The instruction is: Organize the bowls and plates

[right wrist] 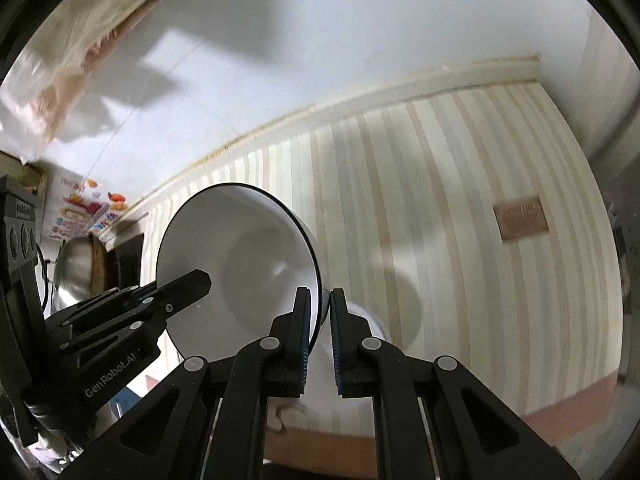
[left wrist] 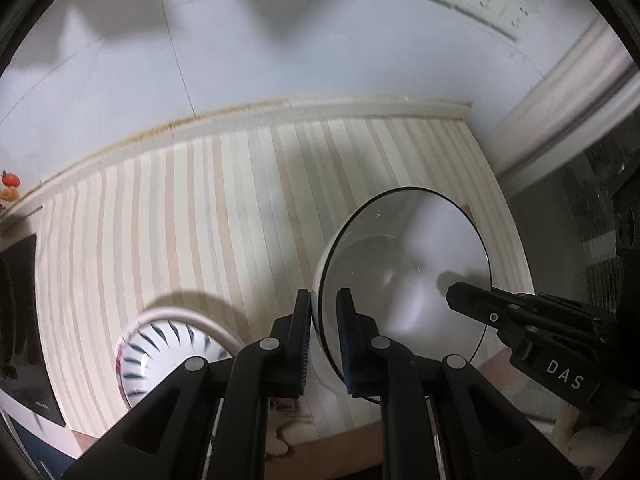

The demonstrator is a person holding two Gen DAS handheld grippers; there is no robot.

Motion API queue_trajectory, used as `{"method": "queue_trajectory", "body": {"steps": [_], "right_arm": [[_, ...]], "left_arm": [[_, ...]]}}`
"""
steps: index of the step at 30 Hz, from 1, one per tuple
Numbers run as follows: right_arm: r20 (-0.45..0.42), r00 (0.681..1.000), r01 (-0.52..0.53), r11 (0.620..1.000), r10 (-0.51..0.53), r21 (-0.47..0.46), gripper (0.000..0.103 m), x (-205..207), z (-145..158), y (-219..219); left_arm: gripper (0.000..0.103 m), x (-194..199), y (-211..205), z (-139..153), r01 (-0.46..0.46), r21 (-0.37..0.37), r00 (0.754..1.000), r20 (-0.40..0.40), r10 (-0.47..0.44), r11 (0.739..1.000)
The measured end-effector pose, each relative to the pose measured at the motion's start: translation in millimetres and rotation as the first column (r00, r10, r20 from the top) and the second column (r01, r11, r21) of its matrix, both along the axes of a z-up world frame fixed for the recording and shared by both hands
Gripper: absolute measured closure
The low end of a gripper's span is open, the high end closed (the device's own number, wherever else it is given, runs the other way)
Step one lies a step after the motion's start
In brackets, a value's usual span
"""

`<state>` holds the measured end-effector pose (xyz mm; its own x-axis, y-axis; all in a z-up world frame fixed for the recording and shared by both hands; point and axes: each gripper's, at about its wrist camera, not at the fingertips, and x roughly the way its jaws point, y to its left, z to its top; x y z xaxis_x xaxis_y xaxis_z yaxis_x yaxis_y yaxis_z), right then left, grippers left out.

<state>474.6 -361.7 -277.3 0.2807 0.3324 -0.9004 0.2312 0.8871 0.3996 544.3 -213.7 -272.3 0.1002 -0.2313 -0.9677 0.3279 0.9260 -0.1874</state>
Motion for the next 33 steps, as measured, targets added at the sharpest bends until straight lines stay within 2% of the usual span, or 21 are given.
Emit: {"method": "queue_trajectory", "body": {"steps": [7,19,25,33], "right_arm": [[-0.054,0.998,0.017,1.000,-0.018,-0.013,0.092,-31.1,-30.0,0.6],[-0.158,0.987,0.022,1.000,-0.024,-0.014,0.092,-35.1,-89.3,-0.6],[-0.176,0.984,0.016,1.000,-0.019,-0.018,0.092,-34.9,-100.4,1.2],[-0.194,0.981,0.009,1.000,-0.013,-0.023,0.092,-30.7,-97.7,2.8]], "left_arm": [[0.092,-23.5,-3.0,-30.4,0.030,0.022,0.998,-0.060,-0.029,0.999],[0.092,-38.6,-7.5,-74.9,0.057,0.084,0.988,-0.145,-0.044,0.995],[0.092,-39.0,-9.2,-84.7,0.073,0.104,0.987,-0.153,-0.056,0.992],[0.092,-37.9,-11.5,-86.0,0.099,0.121,0.984,-0.158,-0.080,0.988]]}}
